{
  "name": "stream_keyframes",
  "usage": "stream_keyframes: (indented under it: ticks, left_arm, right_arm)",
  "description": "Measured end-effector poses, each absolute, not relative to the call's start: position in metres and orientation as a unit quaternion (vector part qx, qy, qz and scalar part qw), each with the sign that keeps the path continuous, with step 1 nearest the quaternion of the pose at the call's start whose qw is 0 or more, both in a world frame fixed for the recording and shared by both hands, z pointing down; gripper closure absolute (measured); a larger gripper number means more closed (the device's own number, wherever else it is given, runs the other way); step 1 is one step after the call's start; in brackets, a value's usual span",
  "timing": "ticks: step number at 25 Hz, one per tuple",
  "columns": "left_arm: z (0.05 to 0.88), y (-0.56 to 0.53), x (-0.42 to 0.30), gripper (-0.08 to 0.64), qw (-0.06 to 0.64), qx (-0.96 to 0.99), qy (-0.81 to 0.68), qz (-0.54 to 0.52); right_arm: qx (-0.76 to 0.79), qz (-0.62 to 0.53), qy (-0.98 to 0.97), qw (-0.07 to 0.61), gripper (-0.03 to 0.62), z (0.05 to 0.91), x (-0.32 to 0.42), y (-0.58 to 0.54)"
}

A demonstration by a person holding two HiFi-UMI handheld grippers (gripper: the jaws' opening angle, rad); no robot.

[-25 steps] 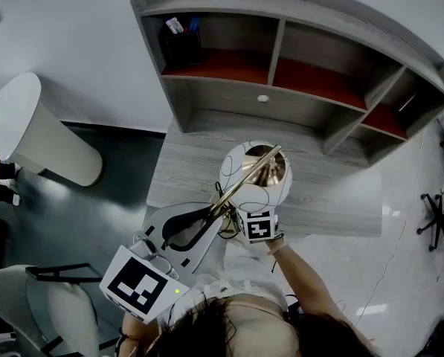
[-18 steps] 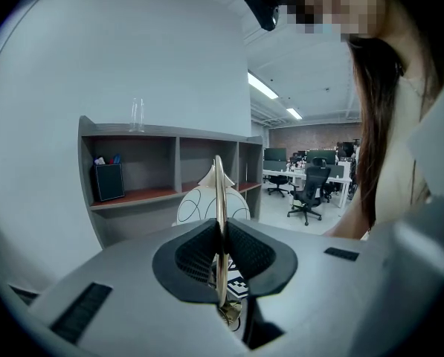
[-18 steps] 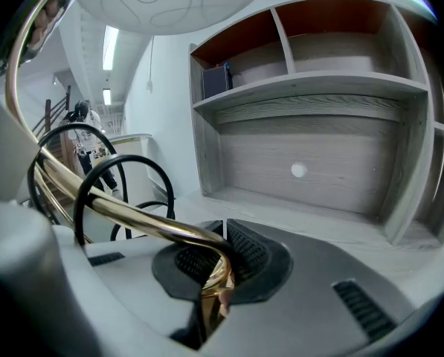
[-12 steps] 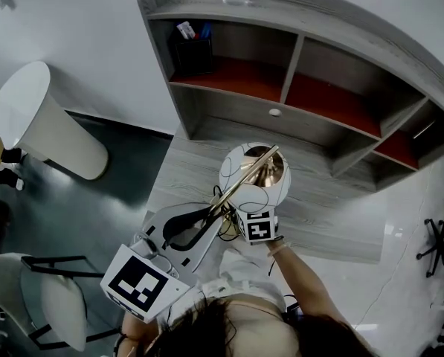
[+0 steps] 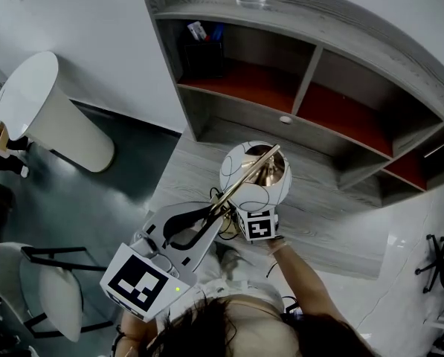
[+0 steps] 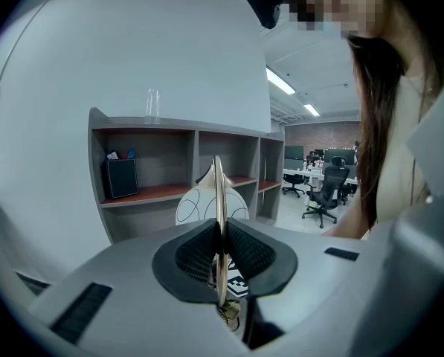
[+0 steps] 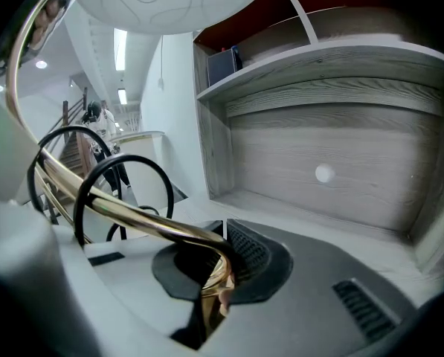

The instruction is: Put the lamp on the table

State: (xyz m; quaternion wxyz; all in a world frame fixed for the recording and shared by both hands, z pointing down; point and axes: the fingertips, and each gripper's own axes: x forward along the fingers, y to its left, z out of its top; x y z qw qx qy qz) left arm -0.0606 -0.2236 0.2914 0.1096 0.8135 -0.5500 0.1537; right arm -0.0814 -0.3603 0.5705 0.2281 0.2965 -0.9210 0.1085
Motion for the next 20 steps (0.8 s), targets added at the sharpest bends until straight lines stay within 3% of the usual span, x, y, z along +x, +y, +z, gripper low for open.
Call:
stream_keyframes:
  ticks: [20]
  left_arm:
    - [0.294, -0.251, -0.109, 0.514, 0.116, 0.809, -0.554, 0.159]
  right_arm:
    - [0.294, 0.103, -0.922, 0.228, 0.566, 0.570, -0.130, -0.392]
